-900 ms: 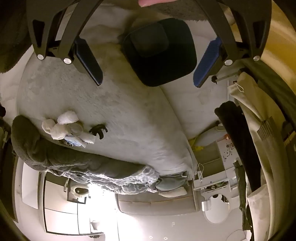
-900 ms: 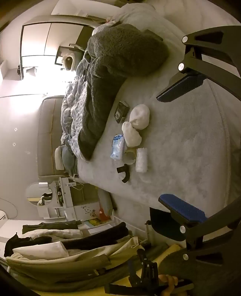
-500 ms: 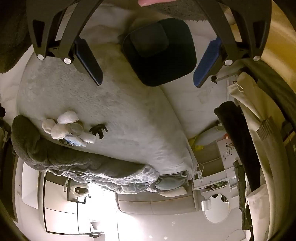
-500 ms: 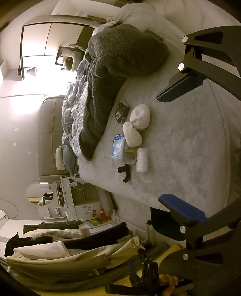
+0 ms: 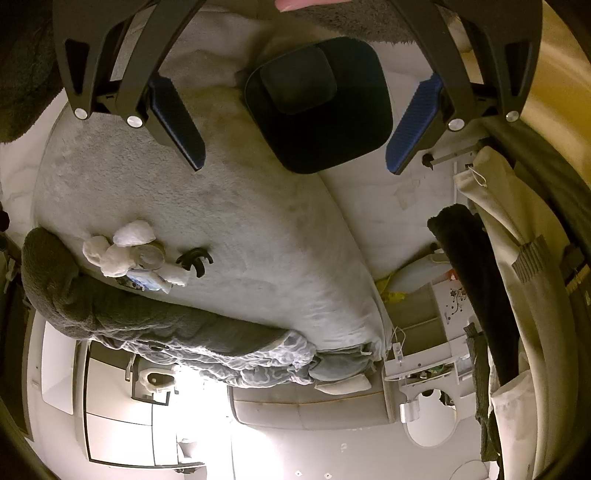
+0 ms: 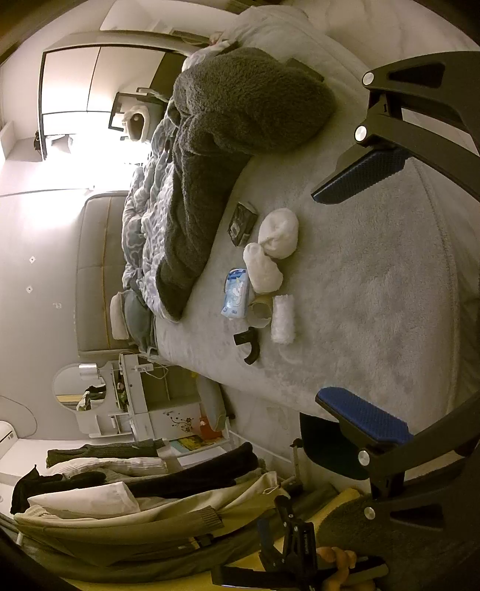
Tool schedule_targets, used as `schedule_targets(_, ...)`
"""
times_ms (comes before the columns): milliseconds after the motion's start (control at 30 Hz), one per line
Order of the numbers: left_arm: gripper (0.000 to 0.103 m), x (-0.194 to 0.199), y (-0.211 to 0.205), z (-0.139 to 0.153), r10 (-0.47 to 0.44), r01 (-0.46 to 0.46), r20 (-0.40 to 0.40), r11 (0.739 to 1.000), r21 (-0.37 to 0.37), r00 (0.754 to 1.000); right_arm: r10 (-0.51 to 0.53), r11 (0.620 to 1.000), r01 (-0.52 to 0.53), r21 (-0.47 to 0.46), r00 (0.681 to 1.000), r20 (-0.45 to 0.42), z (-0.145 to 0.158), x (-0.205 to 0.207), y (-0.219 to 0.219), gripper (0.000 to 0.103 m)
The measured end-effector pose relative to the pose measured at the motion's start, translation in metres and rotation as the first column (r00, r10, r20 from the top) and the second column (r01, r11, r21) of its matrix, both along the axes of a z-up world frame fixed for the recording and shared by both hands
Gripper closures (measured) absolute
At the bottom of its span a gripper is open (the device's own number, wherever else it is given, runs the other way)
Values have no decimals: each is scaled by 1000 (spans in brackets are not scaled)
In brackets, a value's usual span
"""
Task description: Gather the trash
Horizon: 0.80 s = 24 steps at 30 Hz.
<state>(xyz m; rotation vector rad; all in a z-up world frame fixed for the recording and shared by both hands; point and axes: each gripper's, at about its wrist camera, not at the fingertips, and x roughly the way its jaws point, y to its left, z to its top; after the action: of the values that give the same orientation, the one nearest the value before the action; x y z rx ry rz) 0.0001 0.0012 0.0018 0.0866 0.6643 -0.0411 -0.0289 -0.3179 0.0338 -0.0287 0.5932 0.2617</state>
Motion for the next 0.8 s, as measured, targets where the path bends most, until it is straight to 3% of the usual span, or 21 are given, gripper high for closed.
schedule_targets(800,3,1,0,0,2,-2,-3,1000,-2,1000,1,1000,-1,-3,1000,-6,-2,2,1,3)
